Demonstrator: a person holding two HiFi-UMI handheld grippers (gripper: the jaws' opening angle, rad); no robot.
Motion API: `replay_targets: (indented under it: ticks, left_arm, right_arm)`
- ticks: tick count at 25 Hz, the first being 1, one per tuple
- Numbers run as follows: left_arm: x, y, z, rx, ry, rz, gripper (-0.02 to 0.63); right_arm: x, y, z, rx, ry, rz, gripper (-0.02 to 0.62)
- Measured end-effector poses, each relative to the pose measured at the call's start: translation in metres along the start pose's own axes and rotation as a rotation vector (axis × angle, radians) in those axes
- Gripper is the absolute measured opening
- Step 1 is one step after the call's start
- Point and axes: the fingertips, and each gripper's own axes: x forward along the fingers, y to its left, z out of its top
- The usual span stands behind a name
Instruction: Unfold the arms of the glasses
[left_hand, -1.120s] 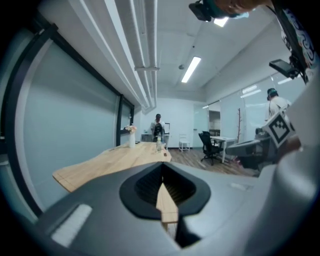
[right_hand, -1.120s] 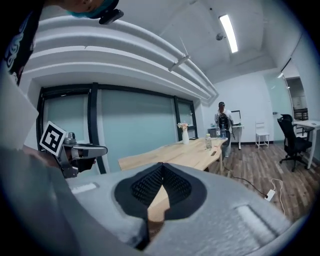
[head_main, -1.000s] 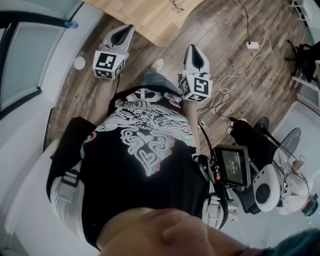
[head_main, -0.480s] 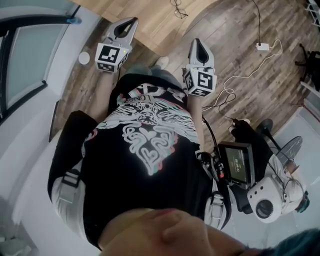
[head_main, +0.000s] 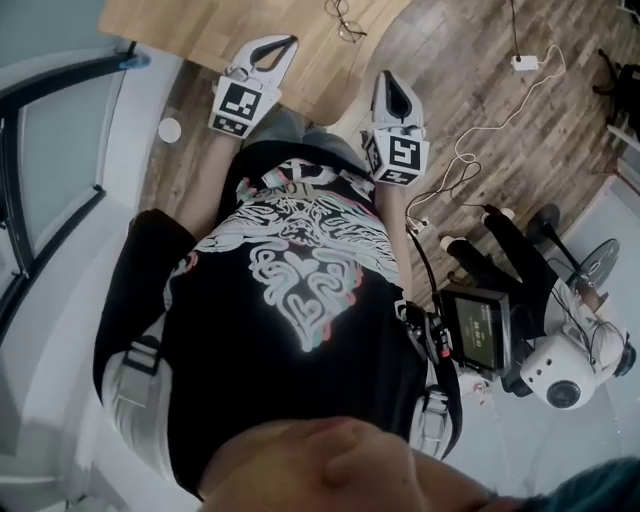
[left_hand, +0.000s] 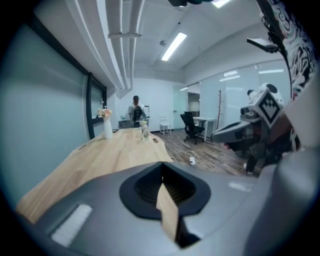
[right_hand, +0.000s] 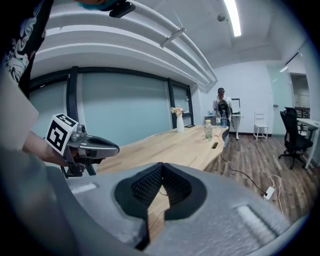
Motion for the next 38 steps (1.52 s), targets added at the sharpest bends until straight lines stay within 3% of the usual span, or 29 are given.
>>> replay_targets:
  ticks: [5, 10, 12, 18, 24, 33, 38]
  left_arm:
    - [0.037, 0.013, -0.003, 0.021, 0.017, -0.080, -0.011]
    - [-0.039, -0.083, -0.023, 0.105, 0.005, -0.122, -0.011]
    - [-0.043, -0.100, -0.023, 0.135, 0.014, -0.151, -0.011]
    - [-0.011, -0.114, -0.033, 0.173, 0.070, -0.219, -0.011]
    - [0.009, -0.121, -0.037, 0.302, 0.130, -0.213, -0.011]
    - [0.076, -0.132, -0.045, 0.301, 0.251, -0.254, -0.008]
    - [0.080, -0.140, -0.059, 0.275, 0.313, -0.311, 0.021]
  right_arm:
    - [0.034, -0.007, -0.005, 0.011, 0.052, -0.044, -0.002]
    - [-0.068, 0.043, -0.045, -0.015, 0.023, -0.063, -0.002]
    - [-0.084, 0.047, -0.050, -0.014, 0.023, -0.080, -0.002]
    - [-0.076, 0.042, -0.063, 0.013, 0.055, -0.103, -0.002]
    - [-0.066, 0.042, -0.068, 0.032, 0.074, -0.098, -0.002]
    - [-0.042, -0.013, -0.070, 0.069, 0.095, -0.070, -0.002]
    - [-0.039, -0.013, -0.079, 0.085, 0.113, -0.056, -0.002]
